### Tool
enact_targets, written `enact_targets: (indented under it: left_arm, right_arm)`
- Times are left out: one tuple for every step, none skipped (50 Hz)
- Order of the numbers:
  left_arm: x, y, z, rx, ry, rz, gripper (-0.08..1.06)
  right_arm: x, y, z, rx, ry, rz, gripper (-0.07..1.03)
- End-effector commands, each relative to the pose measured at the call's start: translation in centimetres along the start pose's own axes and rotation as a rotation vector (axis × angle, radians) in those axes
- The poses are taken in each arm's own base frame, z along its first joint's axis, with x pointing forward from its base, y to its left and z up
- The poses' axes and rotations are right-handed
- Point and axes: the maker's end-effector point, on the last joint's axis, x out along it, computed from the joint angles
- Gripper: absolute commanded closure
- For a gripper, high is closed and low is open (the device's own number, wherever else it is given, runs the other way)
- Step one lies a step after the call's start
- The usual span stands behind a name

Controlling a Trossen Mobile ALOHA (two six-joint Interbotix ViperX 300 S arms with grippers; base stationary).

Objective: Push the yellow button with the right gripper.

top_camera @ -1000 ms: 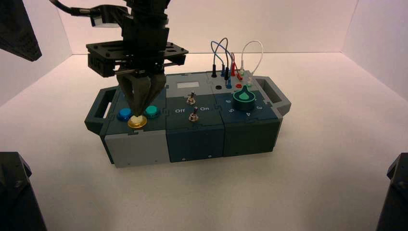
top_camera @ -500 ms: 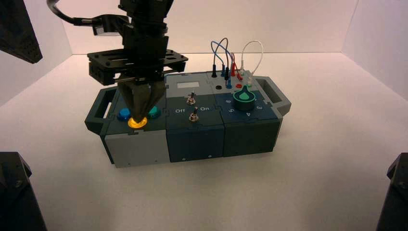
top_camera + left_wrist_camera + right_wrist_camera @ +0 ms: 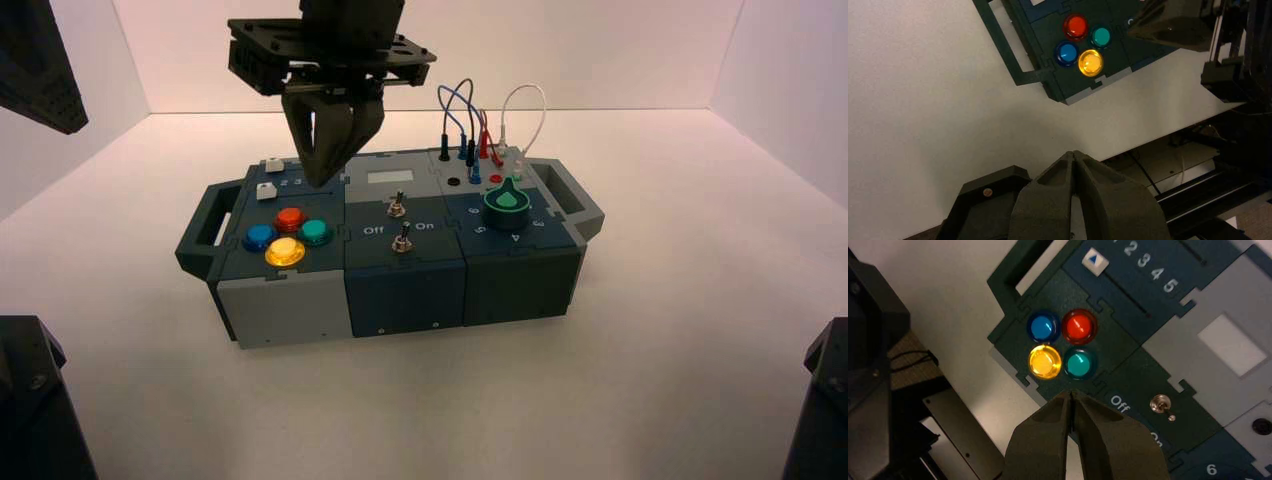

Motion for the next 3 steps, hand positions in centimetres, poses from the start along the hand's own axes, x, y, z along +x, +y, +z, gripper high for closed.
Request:
enact_targets:
  left_arm:
    - [-0.39, -0.08, 0.55, 0.007, -0.009, 0.003, 1.01]
    - [-0.41, -0.09, 0.59, 0.007, -0.009, 0.003, 1.01]
    - [-0.39, -0.06, 0.59, 0.007, -0.008, 0.005, 1.01]
  right_arm:
    - [-1.03, 0.08, 0.55, -0.006, -0.049, 0.002, 0.98]
    - [-1.03, 0.06, 0.56, -0.006, -0.054, 0.001, 0.98]
    - [-1.06, 0.06, 0.55, -0.006, -0.055, 0.001, 0.98]
